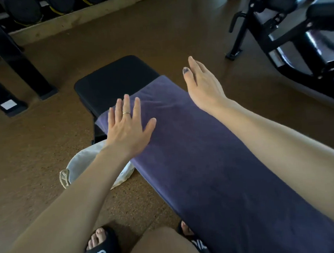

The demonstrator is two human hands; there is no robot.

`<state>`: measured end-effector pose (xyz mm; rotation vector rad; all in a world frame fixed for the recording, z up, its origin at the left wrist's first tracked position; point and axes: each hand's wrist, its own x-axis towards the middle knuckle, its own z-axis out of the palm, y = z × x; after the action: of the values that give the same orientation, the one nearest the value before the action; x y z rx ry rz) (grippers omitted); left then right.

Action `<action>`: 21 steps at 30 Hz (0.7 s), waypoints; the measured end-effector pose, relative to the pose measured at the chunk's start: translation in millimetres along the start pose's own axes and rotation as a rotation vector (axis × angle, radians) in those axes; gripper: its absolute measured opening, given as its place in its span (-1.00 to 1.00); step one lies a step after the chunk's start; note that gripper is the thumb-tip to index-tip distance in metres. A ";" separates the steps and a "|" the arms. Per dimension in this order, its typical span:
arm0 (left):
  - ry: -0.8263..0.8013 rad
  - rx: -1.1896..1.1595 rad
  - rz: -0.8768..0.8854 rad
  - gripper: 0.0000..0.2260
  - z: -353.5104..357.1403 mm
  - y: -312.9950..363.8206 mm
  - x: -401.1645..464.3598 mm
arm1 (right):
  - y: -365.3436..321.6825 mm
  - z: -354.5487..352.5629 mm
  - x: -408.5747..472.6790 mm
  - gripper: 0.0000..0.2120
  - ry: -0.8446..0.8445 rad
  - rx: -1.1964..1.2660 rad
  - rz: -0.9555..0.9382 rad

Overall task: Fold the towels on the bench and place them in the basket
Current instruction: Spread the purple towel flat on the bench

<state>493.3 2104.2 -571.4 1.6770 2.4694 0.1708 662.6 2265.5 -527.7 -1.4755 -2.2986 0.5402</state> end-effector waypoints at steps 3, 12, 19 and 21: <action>-0.115 -0.030 0.225 -0.27 -12.9 59.7 -36.5 | 49.2 -46.3 -85.7 -0.45 -0.086 -0.018 0.089; -0.551 0.249 0.853 0.03 31.7 201.4 -209.1 | 189.6 -81.4 -276.4 -0.40 -0.319 -0.268 0.341; -0.538 0.461 1.043 0.08 43.2 220.5 -255.7 | 201.1 -90.9 -297.2 -0.41 -0.230 -0.271 0.375; -0.503 0.552 1.065 0.08 45.8 221.7 -269.1 | 197.4 -88.9 -301.7 -0.42 -0.250 -0.272 0.312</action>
<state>801.9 1936.0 -560.4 2.6484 1.1211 -0.7764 978.5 2076.1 -575.7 -2.0218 -2.4178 0.5372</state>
